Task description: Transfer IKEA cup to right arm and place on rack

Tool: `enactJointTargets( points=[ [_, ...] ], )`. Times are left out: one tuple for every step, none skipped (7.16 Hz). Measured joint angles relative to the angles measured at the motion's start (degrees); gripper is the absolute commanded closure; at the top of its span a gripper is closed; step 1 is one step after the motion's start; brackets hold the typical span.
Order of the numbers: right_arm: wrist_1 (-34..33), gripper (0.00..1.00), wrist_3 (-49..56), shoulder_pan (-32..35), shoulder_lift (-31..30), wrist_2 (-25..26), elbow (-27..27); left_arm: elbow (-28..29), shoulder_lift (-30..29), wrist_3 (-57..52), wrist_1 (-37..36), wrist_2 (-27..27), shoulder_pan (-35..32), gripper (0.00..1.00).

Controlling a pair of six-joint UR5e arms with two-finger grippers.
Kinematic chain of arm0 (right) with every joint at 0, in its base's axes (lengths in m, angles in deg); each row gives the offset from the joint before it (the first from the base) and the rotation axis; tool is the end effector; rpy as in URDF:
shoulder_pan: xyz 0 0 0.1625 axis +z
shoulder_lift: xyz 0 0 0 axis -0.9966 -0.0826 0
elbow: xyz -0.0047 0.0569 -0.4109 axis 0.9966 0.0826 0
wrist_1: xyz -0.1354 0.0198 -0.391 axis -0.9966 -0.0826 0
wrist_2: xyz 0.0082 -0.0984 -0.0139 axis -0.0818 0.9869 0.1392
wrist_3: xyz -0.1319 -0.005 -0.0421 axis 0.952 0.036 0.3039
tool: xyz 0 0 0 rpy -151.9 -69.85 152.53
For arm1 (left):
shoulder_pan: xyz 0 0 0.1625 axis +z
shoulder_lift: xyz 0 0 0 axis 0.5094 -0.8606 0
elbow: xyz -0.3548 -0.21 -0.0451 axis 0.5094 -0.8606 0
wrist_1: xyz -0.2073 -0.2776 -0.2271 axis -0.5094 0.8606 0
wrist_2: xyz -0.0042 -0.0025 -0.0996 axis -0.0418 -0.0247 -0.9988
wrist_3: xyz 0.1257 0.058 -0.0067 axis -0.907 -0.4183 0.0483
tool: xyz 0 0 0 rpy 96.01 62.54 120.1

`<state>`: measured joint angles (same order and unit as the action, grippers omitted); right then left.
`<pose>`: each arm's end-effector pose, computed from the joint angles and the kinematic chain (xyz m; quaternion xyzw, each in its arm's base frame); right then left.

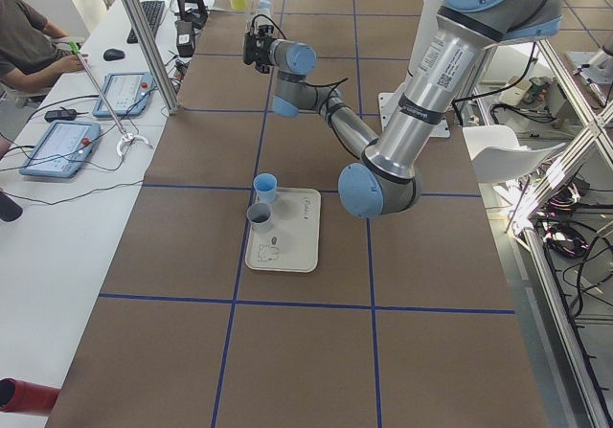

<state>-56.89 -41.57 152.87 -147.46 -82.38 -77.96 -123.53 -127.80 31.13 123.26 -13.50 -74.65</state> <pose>-0.1728 -0.7044 0.4558 0.2368 -0.3158 0.2615 0.8808 0.3774 -0.5245 0.1495 0.2413 0.7679 -0.1890 0.5624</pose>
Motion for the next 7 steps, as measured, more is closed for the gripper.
enactJointTargets(
  points=[
    [0.05,1.0,-0.02,-0.27,-0.22,0.2,0.08,0.0,0.0,0.0,0.02,0.0,0.03,0.26],
    [0.07,1.0,0.0,-0.9,-0.37,0.94,0.16,0.0,0.0,0.0,0.03,0.0,0.04,0.26],
    [0.07,1.0,0.01,-1.66,-0.45,1.84,0.2,0.0,0.0,-0.02,0.03,0.0,0.04,0.25],
    [0.07,0.69,0.04,-2.15,-0.66,2.45,0.22,-0.01,-0.03,-0.04,0.03,0.0,0.05,0.25],
    [0.07,0.53,0.07,-2.47,-0.99,2.81,0.22,-0.05,-0.04,-0.04,0.05,0.0,0.08,0.25],
    [0.08,0.35,0.07,-2.94,-1.3,3.32,0.22,-0.07,-0.03,-0.06,0.09,-0.02,0.08,0.25],
    [0.08,0.0,0.05,-3.57,-1.54,3.98,0.22,-0.08,-0.03,-0.08,0.11,-0.06,0.08,0.25]
  ],
)
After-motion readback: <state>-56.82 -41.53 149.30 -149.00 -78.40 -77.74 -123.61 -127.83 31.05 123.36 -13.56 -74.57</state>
